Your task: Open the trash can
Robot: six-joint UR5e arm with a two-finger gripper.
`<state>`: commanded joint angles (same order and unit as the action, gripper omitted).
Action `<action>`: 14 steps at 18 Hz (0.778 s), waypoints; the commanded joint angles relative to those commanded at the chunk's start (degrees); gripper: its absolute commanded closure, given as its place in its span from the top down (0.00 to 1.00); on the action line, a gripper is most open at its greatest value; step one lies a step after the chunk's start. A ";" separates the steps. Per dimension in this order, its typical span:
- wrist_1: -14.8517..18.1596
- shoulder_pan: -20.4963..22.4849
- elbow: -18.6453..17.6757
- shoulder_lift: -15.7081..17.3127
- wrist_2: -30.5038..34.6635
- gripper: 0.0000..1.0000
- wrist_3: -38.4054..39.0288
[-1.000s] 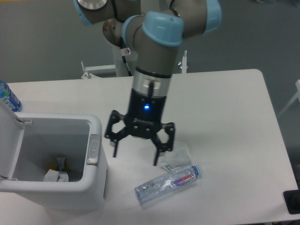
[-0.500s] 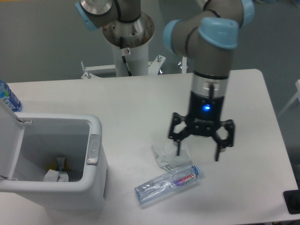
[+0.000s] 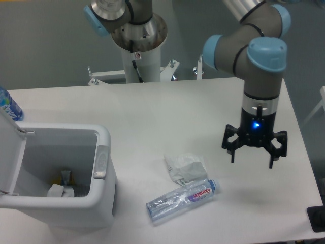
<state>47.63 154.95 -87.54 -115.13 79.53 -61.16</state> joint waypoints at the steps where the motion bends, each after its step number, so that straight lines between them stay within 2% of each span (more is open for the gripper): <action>1: 0.97 0.00 0.00 0.00 0.88 1.00 -2.10; 4: 2.03 0.35 -0.35 0.35 1.68 1.00 -8.52; 8: 3.26 -3.15 -0.79 0.53 7.20 1.00 -9.07; 14: 3.26 -3.25 -0.79 0.09 9.85 1.00 -9.24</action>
<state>50.89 151.70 -88.33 -115.05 89.38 -70.40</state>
